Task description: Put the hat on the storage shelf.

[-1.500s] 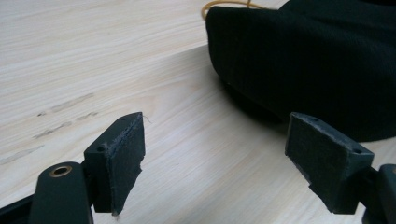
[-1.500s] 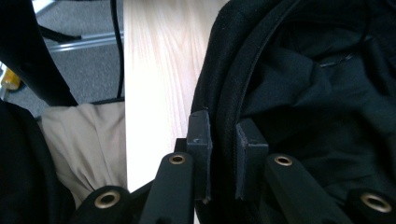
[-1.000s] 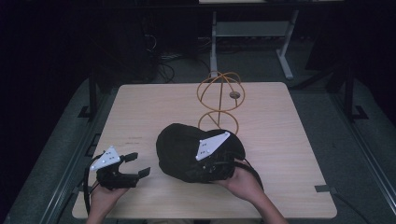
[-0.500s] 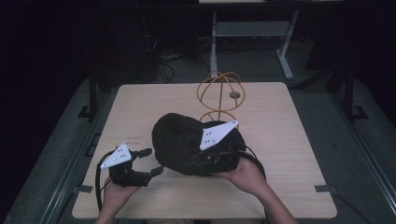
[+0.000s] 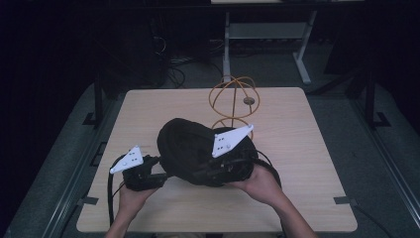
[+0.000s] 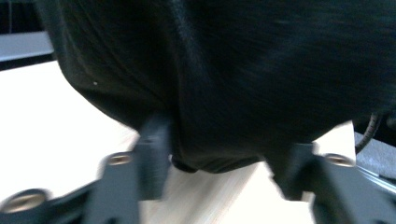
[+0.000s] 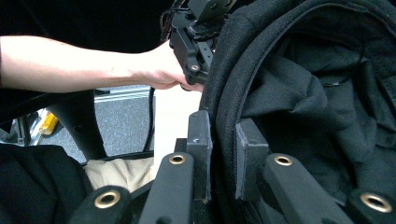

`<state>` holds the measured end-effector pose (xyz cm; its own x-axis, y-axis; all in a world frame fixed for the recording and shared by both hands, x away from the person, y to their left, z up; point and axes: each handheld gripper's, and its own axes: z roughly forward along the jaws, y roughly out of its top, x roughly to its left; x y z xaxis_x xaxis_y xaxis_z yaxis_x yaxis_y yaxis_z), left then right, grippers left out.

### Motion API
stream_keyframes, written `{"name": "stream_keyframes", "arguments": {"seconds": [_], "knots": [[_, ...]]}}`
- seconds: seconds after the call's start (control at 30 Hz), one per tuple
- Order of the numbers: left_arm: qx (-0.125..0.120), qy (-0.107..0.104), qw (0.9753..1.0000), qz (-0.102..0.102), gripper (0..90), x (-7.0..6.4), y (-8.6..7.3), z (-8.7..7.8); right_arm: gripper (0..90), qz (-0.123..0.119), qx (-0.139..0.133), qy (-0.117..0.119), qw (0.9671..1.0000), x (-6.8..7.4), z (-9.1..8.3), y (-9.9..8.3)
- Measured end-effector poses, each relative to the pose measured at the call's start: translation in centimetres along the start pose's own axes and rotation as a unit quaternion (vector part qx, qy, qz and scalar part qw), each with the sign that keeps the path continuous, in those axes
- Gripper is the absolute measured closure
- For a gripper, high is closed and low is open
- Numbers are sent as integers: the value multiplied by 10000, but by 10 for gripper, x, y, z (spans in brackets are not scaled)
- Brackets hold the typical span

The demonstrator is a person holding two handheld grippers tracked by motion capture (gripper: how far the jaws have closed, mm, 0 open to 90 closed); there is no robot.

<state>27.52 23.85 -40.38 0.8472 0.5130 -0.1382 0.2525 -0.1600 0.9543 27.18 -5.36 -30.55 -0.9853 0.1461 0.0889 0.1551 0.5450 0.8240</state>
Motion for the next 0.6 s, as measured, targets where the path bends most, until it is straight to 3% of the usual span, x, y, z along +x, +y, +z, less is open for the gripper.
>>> {"name": "stream_keyframes", "arguments": {"seconds": [0.17,0.23,0.4,0.6], "knots": [[-66,-132,9998,113,752,-1,3,2,787,67,-68,74,9999,0,1,-1],[-26,-126,9998,132,800,-1,6,2,787,53,-98,113,9999,-1,1,-2],[-115,-115,9998,117,835,-1,12,-3,784,185,-335,159,9991,-5,-2,-4],[-141,-45,9994,311,840,-4,28,-11,759,324,-611,252,9973,-8,-7,-6]]}}
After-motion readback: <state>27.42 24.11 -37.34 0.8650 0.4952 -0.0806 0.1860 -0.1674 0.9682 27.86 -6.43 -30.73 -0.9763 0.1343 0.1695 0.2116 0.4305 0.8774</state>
